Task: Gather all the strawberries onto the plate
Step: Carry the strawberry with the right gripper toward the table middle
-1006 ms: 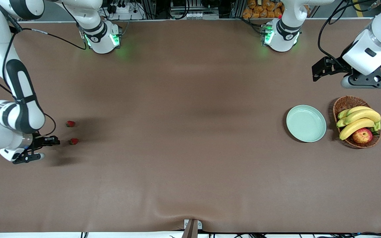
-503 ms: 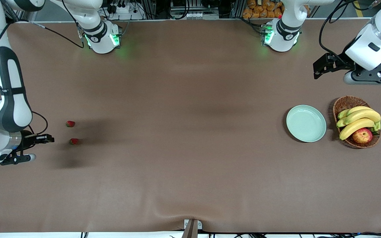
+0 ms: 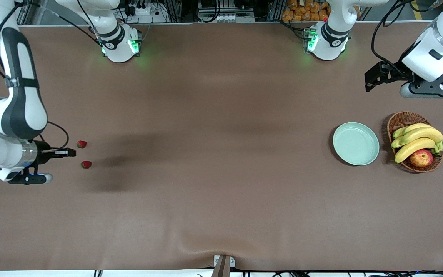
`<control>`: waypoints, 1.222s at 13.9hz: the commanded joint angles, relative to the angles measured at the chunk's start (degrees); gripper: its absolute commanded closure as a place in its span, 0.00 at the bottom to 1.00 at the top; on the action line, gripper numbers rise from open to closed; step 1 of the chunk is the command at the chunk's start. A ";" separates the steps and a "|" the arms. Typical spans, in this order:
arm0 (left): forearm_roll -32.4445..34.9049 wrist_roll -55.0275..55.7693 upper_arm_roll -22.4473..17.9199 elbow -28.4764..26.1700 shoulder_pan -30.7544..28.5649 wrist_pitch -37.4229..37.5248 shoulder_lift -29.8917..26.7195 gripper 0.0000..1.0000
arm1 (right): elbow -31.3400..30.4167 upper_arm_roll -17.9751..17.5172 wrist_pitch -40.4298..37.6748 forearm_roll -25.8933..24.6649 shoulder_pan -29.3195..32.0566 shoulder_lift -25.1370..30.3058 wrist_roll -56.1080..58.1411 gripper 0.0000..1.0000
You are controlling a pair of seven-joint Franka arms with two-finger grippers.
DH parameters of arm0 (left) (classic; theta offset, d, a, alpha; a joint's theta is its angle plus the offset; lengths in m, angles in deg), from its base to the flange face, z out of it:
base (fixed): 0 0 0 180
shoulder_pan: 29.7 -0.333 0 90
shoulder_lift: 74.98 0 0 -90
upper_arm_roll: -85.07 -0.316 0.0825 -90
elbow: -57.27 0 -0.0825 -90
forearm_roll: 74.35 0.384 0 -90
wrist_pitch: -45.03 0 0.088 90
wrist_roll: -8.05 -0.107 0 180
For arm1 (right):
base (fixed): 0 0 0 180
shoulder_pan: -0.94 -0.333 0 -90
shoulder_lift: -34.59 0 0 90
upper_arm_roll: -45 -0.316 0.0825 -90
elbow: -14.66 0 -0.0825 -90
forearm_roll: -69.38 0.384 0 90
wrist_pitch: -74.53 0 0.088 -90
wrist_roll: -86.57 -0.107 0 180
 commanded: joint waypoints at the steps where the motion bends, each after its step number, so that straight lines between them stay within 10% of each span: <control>1: -1.37 0.06 0.11 -0.19 -0.48 0.63 -0.65 0.00 | -0.92 0.14 -1.27 2.89 -3.63 3.06 -7.58 0.92; 17: -1.37 -0.29 0.02 -0.19 -0.83 0.45 -0.39 0.00 | 0.31 -0.12 9.26 8.87 -30.69 3.51 -54.86 0.92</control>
